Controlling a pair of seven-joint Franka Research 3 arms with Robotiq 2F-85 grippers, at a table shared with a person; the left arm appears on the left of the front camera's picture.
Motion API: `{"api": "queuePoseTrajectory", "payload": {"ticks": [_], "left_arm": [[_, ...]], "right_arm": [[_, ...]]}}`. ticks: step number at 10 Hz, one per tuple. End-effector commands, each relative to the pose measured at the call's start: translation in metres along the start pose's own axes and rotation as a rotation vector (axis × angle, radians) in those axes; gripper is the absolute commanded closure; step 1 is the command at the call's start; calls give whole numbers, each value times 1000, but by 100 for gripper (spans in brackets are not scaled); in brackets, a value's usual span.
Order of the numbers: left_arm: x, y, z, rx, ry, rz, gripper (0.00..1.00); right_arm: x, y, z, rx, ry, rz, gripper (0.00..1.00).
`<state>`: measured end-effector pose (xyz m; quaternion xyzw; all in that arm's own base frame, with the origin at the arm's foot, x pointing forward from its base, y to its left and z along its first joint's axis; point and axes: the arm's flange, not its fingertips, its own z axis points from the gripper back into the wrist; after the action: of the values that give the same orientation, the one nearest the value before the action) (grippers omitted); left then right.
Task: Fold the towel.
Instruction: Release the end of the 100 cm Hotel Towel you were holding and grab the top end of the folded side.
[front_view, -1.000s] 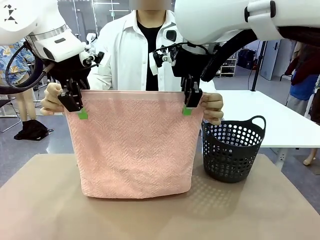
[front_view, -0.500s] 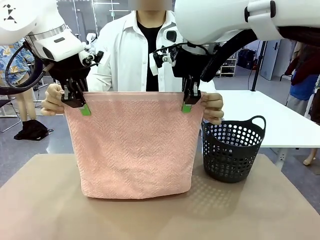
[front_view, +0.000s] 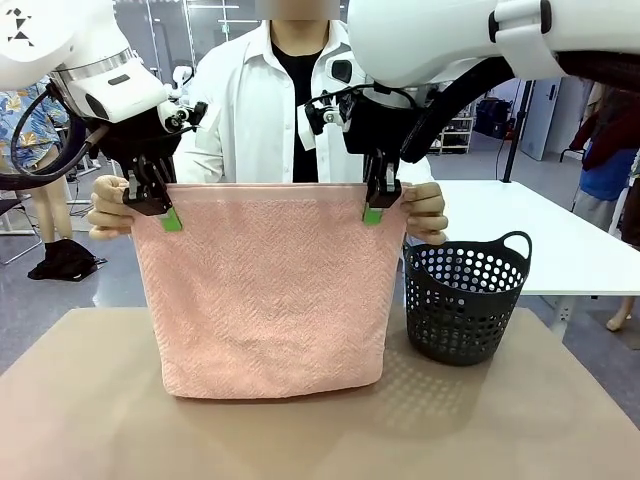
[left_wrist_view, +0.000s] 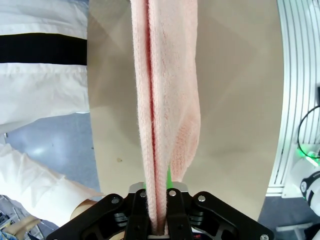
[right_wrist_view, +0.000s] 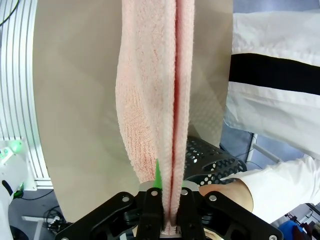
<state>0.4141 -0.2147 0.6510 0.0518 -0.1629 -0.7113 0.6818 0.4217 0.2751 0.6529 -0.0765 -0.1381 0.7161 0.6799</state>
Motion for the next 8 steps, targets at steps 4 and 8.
{"api": "queuePoseTrajectory", "payload": {"ticks": [4,8], "left_arm": [[0,0,0,1,0,0,100],[0,0,0,1,0,0,100]], "right_arm": [[-1,0,-1,1,1,-1,100],[-1,0,-1,1,1,-1,100]]}}
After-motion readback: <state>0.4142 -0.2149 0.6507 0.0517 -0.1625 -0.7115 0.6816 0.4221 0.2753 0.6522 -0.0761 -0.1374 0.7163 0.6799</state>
